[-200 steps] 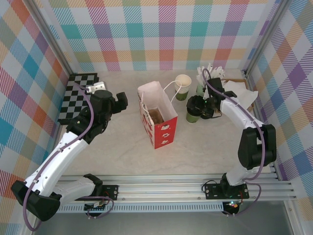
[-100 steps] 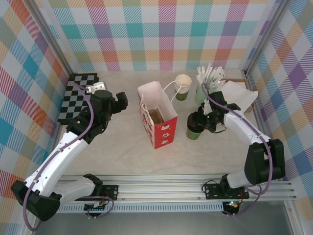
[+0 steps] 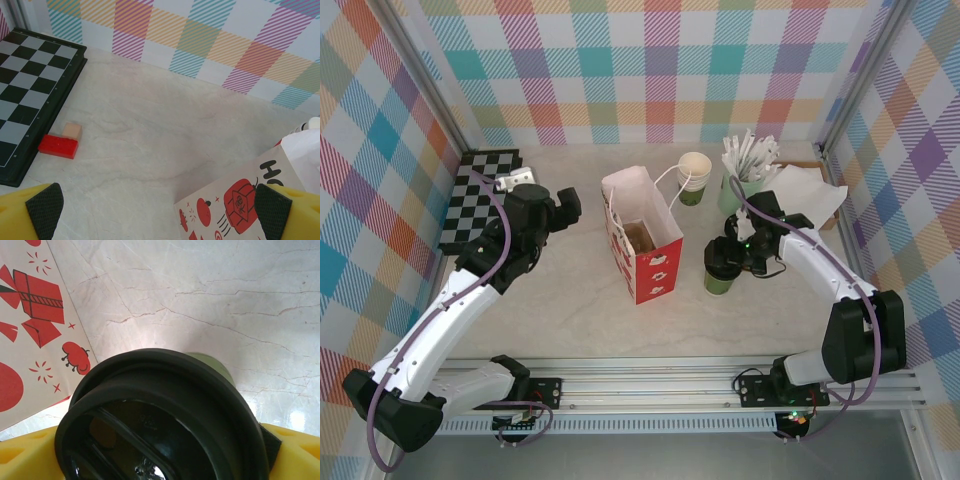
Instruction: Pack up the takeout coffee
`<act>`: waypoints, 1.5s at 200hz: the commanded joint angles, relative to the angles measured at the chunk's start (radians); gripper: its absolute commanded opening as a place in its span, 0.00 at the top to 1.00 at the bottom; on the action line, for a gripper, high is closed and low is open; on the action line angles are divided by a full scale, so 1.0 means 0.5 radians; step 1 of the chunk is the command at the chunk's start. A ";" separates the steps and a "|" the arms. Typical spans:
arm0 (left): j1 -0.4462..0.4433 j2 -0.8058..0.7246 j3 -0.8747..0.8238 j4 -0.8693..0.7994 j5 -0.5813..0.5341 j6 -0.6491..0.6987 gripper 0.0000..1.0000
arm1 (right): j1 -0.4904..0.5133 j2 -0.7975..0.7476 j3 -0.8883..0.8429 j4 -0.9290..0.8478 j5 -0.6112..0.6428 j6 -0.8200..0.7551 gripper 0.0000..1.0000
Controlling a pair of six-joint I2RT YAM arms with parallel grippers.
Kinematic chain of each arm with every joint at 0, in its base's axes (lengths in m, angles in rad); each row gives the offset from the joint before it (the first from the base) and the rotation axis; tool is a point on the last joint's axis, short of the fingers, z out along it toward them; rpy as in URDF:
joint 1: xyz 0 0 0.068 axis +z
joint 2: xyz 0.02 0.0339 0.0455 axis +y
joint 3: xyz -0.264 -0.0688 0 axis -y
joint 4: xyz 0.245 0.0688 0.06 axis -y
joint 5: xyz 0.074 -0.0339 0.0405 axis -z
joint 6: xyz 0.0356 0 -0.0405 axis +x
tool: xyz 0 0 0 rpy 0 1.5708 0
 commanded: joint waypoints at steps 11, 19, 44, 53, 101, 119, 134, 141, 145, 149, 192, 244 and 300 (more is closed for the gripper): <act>0.030 -0.002 -0.020 -0.013 0.007 -0.011 0.00 | 0.018 -0.022 0.024 -0.059 0.020 -0.050 0.09; 0.032 0.001 -0.023 -0.015 0.009 -0.010 0.00 | 0.020 -0.027 0.028 -0.067 0.033 -0.055 0.08; 0.030 0.011 -0.017 -0.009 0.012 -0.012 0.00 | 0.023 -0.040 0.054 -0.119 0.089 -0.046 0.05; 0.032 0.015 -0.014 -0.007 0.012 -0.010 0.00 | 0.031 -0.050 0.078 -0.153 0.137 -0.024 0.00; 0.030 0.029 -0.011 -0.009 0.015 -0.008 0.00 | 0.146 -0.044 0.230 -0.416 0.626 0.106 0.00; 0.030 0.035 -0.008 -0.014 0.028 -0.006 0.00 | 0.192 -0.015 0.294 -0.489 0.660 0.131 0.00; 0.031 0.032 -0.010 -0.021 0.028 -0.004 0.00 | 0.222 0.020 0.349 -0.546 0.651 0.151 0.00; 0.033 0.029 -0.008 -0.022 0.023 -0.004 0.00 | 0.234 0.043 0.371 -0.575 0.649 0.168 0.00; 0.031 0.029 -0.009 -0.024 0.021 -0.004 0.00 | 0.234 0.058 0.384 -0.594 0.645 0.184 0.00; 0.031 0.029 -0.010 -0.027 0.019 -0.006 0.00 | 0.236 0.073 0.403 -0.618 0.643 0.200 0.00; 0.031 -0.002 -0.020 -0.077 -0.015 -0.006 0.00 | 0.280 0.193 0.529 -0.733 0.654 0.238 0.00; 0.032 -0.058 -0.050 -0.117 -0.069 -0.011 0.00 | 0.322 0.284 0.576 -0.739 0.691 0.238 0.00; 0.030 -0.090 -0.073 -0.128 -0.080 -0.007 0.00 | 0.333 0.270 0.617 -0.700 0.668 0.277 0.00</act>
